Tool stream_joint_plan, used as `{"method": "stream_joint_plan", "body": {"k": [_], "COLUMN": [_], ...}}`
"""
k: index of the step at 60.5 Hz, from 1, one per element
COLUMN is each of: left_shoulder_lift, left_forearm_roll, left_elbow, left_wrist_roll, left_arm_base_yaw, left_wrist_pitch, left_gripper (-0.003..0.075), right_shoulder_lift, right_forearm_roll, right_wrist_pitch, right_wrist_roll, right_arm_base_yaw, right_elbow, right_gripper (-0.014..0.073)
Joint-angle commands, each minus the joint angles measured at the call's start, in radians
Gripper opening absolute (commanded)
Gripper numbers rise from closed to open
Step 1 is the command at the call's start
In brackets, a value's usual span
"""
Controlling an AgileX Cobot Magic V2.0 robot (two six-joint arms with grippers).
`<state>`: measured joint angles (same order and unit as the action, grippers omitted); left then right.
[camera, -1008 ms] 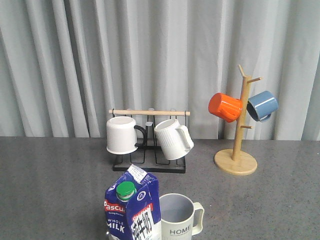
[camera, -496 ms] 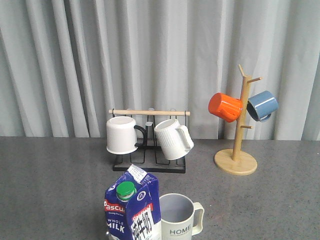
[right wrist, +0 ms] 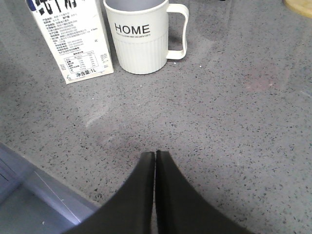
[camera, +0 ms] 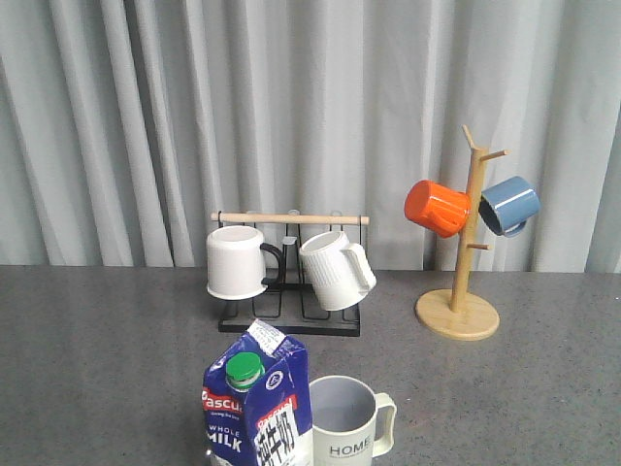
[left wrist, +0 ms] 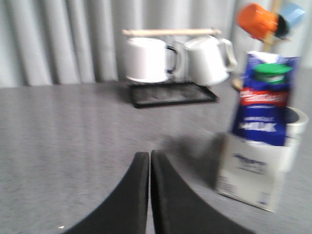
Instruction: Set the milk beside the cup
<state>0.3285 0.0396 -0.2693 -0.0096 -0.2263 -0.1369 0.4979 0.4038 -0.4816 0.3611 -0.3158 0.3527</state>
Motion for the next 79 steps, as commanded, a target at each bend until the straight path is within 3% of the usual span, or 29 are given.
{"method": "stream_joint_plan", "body": {"k": [1, 9, 14, 23, 36, 54, 67, 79], "left_shoulder_lift": [-0.060, -0.174, -0.246, -0.357, -0.343, -0.343, -0.343, -0.343], "left_forearm_roll": [0.001, 0.004, 0.003, 0.004, 0.004, 0.017, 0.170, 0.169], "left_elbow": [0.148, 0.324, 0.310, 0.315, 0.315, 0.315, 0.315, 0.315], "left_wrist_roll": [0.015, 0.067, 0.078, 0.134, 0.152, 0.153, 0.342, 0.344], "left_arm_base_yaw": [0.052, 0.106, 0.128, 0.146, 0.146, 0.146, 0.146, 0.146], "left_wrist_pitch": [0.296, 0.478, 0.372, 0.326, 0.254, 0.255, 0.255, 0.262], "left_gripper": [-0.0008, -0.0008, -0.0008, -0.0008, -0.0008, -0.0008, -0.0008, -0.0008], "right_shoulder_lift": [0.003, 0.003, 0.003, 0.003, 0.003, 0.003, 0.003, 0.003], "right_forearm_roll": [0.014, 0.014, 0.014, 0.014, 0.014, 0.014, 0.014, 0.014], "right_wrist_pitch": [0.057, 0.058, 0.057, 0.055, 0.051, 0.051, 0.051, 0.051], "right_wrist_roll": [0.003, 0.003, 0.003, 0.003, 0.003, 0.003, 0.003, 0.003], "right_arm_base_yaw": [0.000, 0.000, 0.000, 0.000, 0.000, 0.000, 0.000, 0.000], "right_elbow": [0.029, 0.029, 0.029, 0.029, 0.029, 0.029, 0.029, 0.029], "right_gripper": [-0.0005, -0.0005, -0.0005, -0.0005, -0.0005, -0.0005, -0.0005, -0.0005]}}
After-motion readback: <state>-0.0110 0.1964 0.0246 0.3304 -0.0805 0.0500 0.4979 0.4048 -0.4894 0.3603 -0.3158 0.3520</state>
